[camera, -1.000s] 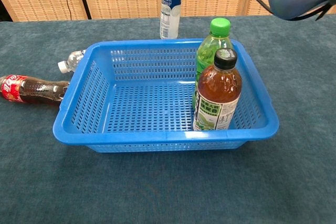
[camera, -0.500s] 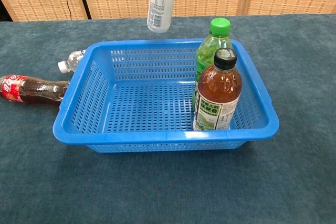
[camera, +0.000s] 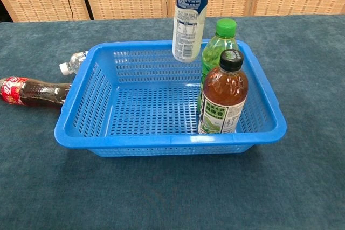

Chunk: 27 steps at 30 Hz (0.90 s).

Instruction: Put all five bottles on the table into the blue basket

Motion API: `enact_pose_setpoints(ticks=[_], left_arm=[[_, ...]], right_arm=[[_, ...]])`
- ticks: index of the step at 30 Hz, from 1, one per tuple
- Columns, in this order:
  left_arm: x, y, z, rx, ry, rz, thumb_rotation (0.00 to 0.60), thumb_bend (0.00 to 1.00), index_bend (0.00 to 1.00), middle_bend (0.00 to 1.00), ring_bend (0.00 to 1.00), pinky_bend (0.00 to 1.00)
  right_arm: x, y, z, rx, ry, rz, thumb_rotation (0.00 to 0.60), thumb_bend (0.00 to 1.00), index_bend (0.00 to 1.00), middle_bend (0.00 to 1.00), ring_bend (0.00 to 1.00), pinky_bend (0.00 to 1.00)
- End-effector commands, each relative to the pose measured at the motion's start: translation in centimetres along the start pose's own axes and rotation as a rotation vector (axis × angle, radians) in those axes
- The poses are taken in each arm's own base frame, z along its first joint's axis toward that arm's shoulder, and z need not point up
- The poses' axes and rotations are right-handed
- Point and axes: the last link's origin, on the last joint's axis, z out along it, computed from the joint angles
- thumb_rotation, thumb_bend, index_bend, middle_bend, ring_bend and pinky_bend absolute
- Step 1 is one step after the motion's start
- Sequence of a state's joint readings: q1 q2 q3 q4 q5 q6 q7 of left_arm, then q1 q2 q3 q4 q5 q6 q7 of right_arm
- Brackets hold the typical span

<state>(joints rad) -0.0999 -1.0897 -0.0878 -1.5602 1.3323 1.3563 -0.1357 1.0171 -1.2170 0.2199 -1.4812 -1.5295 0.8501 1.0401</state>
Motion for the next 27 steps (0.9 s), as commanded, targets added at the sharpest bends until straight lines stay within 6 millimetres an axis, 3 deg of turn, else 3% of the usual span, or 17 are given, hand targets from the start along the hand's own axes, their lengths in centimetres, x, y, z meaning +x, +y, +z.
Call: enact_pose_setpoints(ticks=[1, 14, 16, 21, 23, 27], left_arm=[[0.0, 0.0, -0.1, -0.003, 0.001, -0.001, 0.600, 0.02, 0.00, 0.00, 0.00, 0.00], [0.0, 0.2, -0.2, -0.011, -0.001, 0.002, 0.600, 0.02, 0.00, 0.00, 0.00, 0.00], [0.0, 0.2, -0.2, -0.011, 0.000, 0.001, 0.600, 0.02, 0.00, 0.00, 0.00, 0.00], [0.0, 0.2, -0.2, -0.013, 0.000, -0.001, 0.600, 0.02, 0.00, 0.00, 0.00, 0.00], [0.0, 0.2, -0.3, -0.013, 0.001, -0.002, 0.600, 0.02, 0.00, 0.00, 0.00, 0.00], [0.1, 0.1, -0.3, -0.013, 0.003, -0.005, 0.600, 0.02, 0.00, 0.00, 0.00, 0.00]], right_arm=[[-0.5, 0.8, -0.3, -0.023, -0.007, -0.008, 0.600, 0.21, 0.57, 0.63, 0.54, 0.78], [-2.2, 4.6, -0.8, -0.088, -0.033, -0.105, 0.600, 0.21, 0.55, 0.62, 0.51, 0.76], [-2.4, 4.8, -0.9, -0.078, -0.048, -0.117, 0.600, 0.20, 0.50, 0.56, 0.46, 0.75], [-2.6, 5.2, -1.0, -0.068, -0.076, -0.152, 0.600, 0.01, 0.21, 0.22, 0.16, 0.62], [-2.6, 5.3, -0.9, -0.068, -0.076, -0.159, 0.600, 0.00, 0.15, 0.14, 0.09, 0.58], [-2.5, 5.2, -1.0, -0.063, -0.066, -0.160, 0.600, 0.00, 0.14, 0.10, 0.05, 0.56]])
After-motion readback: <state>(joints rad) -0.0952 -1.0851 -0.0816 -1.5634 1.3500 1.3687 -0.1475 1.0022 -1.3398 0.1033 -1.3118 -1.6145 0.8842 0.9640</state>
